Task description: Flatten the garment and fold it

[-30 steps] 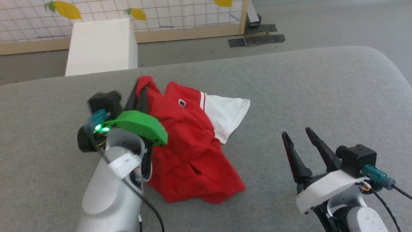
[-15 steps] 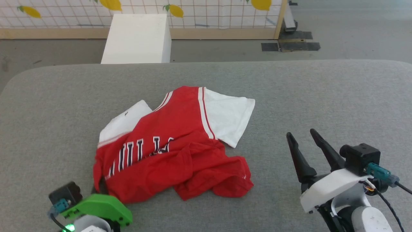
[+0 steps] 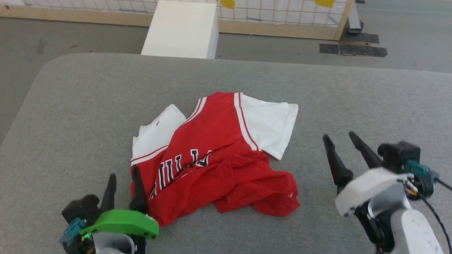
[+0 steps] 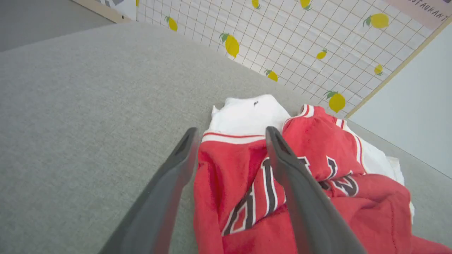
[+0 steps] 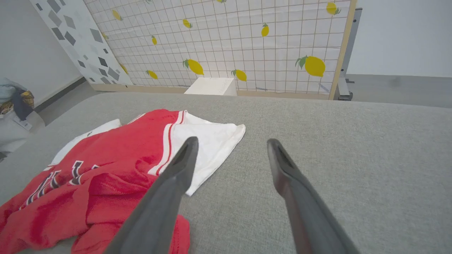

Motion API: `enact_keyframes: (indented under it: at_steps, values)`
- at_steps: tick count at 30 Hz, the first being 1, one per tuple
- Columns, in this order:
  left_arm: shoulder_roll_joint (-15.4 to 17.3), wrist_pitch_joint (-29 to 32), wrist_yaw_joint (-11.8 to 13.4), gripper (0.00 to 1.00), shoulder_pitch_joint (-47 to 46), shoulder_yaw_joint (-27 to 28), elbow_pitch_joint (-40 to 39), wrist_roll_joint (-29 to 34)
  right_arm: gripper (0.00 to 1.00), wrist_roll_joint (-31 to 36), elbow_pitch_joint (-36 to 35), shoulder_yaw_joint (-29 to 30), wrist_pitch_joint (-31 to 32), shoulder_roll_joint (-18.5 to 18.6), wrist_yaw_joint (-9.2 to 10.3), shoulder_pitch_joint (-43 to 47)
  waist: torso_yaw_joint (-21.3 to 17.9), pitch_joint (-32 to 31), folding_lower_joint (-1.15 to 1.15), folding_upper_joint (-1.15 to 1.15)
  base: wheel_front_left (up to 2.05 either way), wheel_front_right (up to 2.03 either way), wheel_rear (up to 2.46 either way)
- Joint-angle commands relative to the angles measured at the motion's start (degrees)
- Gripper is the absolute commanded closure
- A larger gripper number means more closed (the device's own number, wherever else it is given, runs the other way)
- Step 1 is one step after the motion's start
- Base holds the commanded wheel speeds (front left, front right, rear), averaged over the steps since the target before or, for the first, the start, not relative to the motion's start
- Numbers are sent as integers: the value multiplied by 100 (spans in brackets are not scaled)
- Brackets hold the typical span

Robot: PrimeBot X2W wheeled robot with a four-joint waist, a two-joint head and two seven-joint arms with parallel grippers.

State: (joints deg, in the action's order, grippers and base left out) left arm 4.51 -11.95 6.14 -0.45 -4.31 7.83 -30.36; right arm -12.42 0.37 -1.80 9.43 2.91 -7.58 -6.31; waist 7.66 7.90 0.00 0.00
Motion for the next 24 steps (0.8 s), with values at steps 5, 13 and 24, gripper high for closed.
enact_keyframes:
  at_steps: [5,13,24]
  values:
    - [-73,-298,-115,0,-481,111,-208,622,0,199,667,-22,0,-3,9,-880,371,328,0,0,0,0,0]
    - [-159,-303,-211,0,-695,168,-779,1083,0,594,2171,229,397,-3,9,-2278,677,827,0,0,0,0,0]
    - [-162,-304,-61,0,-826,-162,-965,940,0,1167,3967,725,1644,-3,9,-3560,1012,1187,0,0,0,0,0]
